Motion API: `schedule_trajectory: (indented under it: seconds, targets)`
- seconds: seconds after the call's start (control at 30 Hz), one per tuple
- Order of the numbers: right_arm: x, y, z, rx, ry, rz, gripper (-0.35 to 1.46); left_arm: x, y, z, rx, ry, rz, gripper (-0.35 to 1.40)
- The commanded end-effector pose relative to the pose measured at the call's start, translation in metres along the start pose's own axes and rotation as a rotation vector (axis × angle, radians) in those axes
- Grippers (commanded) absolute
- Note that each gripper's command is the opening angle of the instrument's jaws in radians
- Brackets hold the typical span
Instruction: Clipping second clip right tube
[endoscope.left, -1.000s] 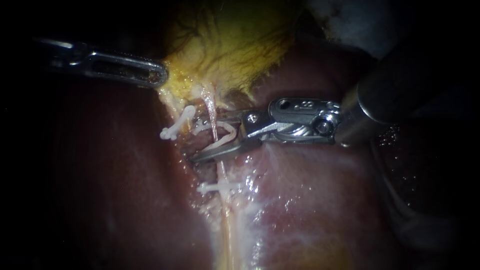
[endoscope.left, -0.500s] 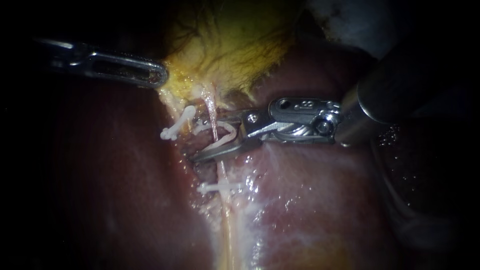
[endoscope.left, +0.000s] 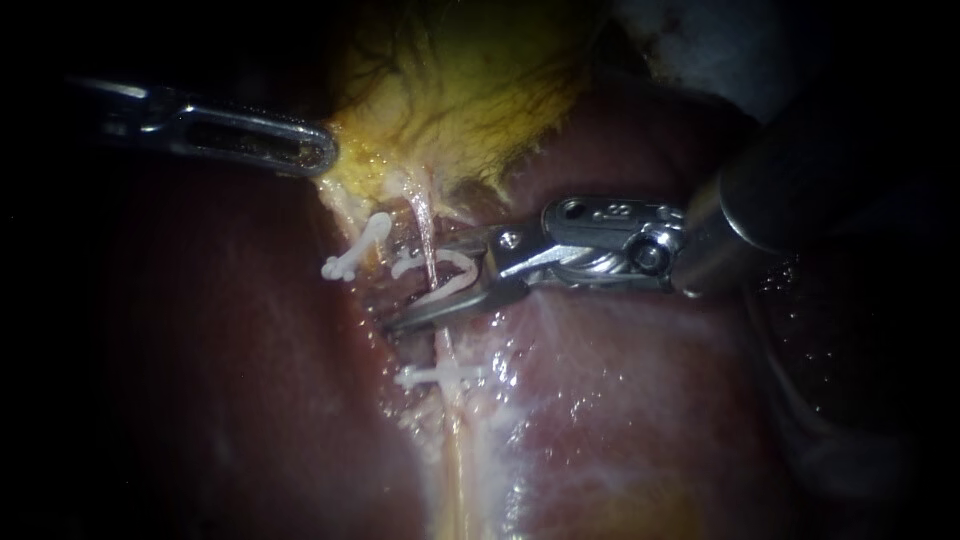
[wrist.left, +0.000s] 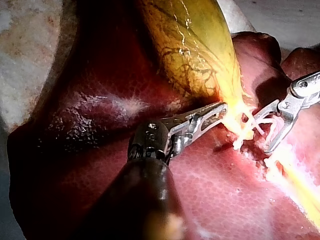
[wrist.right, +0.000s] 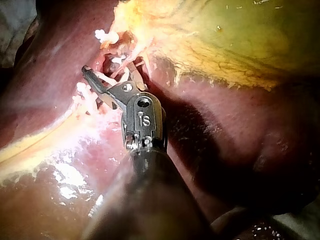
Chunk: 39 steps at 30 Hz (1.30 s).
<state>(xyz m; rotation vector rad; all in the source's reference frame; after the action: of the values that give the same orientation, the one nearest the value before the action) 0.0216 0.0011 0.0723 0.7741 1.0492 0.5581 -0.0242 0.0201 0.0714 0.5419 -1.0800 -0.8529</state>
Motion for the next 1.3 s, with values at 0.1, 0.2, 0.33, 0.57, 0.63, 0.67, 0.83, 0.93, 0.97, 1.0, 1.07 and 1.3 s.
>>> schedule_trajectory:
  seconds: [0.1, 0.2, 0.33, 0.57, 0.63, 0.67, 0.83, 0.93, 0.97, 1.0, 1.07, 1.3]
  targets:
    - [-0.0002, -0.0002, 0.0000, 0.029, -0.005, 0.013, 0.51, 0.0000, 0.0000, 0.0000, 0.001, 0.000, 0.000, -0.35]
    - [-0.0004, -0.0004, 0.0000, 0.059, -0.008, 0.030, 0.51, 0.0000, 0.0000, 0.0000, 0.001, 0.000, 0.000, -0.35]
    - [-0.0008, -0.0007, 0.0001, 0.088, -0.018, 0.039, 0.51, 0.0000, 0.0000, 0.0000, 0.001, 0.000, 0.000, -0.35]
    - [-0.0018, -0.0011, 0.0004, 0.102, -0.023, 0.056, 0.51, 0.0000, 0.0000, -0.0001, 0.000, 0.000, 0.000, -0.35]
    - [-0.0020, -0.0013, 0.0004, 0.104, -0.022, 0.061, 0.51, 0.0000, 0.0000, -0.0001, 0.001, 0.000, 0.000, -0.35]
    - [-0.0021, -0.0013, 0.0004, 0.105, -0.023, 0.066, 0.51, 0.0000, 0.0000, -0.0001, 0.001, 0.000, 0.000, -0.35]
    - [-0.0024, -0.0017, 0.0004, 0.113, -0.016, 0.081, 0.51, 0.0000, 0.0000, -0.0001, 0.001, 0.000, 0.000, -0.35]
    - [-0.0025, -0.0020, 0.0005, 0.116, -0.008, 0.086, 0.51, 0.0000, 0.0000, -0.0001, 0.001, 0.000, 0.000, -0.35]
    - [-0.0026, -0.0021, 0.0006, 0.118, -0.006, 0.091, 0.51, 0.0000, 0.0000, -0.0001, 0.001, 0.000, 0.000, -0.35]
    - [-0.0027, -0.0021, 0.0006, 0.120, -0.004, 0.090, 0.51, 0.0000, 0.0000, -0.0001, 0.001, 0.000, 0.000, -0.35]
    - [-0.0028, -0.0022, 0.0007, 0.125, -0.005, 0.094, 0.51, 0.0000, 0.0000, -0.0001, 0.001, 0.000, 0.000, -0.35]
    - [-0.0034, -0.0023, 0.0009, 0.141, -0.004, 0.109, 0.50, 0.0000, 0.0000, -0.0001, 0.001, 0.000, 0.000, -0.35]
